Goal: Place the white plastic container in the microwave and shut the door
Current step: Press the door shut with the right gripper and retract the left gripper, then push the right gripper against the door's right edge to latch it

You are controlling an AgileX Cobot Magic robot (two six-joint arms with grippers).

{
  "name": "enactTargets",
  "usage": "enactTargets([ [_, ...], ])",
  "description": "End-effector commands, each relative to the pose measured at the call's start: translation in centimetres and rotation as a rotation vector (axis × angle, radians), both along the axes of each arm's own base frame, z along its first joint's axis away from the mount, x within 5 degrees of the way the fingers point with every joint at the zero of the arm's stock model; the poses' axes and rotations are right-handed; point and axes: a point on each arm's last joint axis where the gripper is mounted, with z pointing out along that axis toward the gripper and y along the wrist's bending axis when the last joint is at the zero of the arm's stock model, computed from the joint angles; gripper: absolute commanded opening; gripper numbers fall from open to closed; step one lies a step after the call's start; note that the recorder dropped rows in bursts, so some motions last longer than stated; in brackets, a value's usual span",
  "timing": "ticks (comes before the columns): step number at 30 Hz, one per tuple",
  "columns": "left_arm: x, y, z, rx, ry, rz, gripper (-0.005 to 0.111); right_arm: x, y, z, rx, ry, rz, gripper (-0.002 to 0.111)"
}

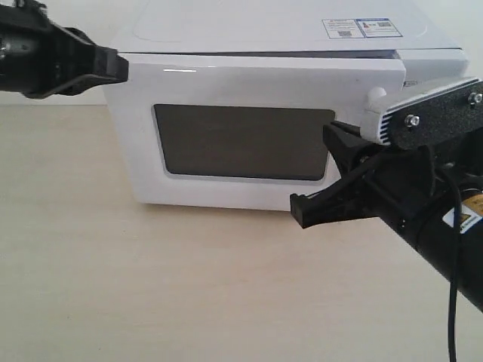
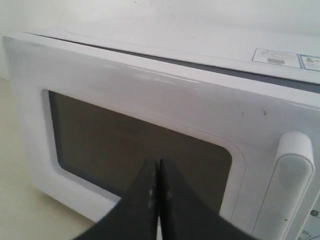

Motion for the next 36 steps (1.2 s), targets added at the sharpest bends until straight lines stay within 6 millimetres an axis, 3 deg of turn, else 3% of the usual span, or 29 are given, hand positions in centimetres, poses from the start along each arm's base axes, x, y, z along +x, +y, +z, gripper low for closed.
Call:
enactTargets([
  [1,-3.7,1.7,0.6,-0.025,-0.079,0.072,0.004,0.4,-0.3,0.3,0.044,-0.024,-0.071,0.000],
  [10,-12.1,5.2,0.9,-0.096,-0.286,0.154,0.004,1.6,0.3,2.5,0.020,-0.053,-0.143,0.000],
  [16,-16.0,6.6,-0.4,-0.177,-0.365,0.190,0.004,2.1,0.5,1.7,-0.009,-0.023,-0.171,0.000],
  [22,-17.2,7.1,-0.7,-0.153,-0.424,0.186,0.004,3.5,1.4,1.1,-0.011,-0.010,-0.233,0.000],
  [27,-17.0,7.8,-0.8,-0.125,-0.428,0.259,0.004,5.5,-0.6,0.6,-0.009,0.060,-0.291,0.000],
  [36,-16.9,8.2,-0.8,-0.111,-0.430,0.304,0.004,5.7,-0.8,0.7,0.003,0.055,-0.284,0.000],
])
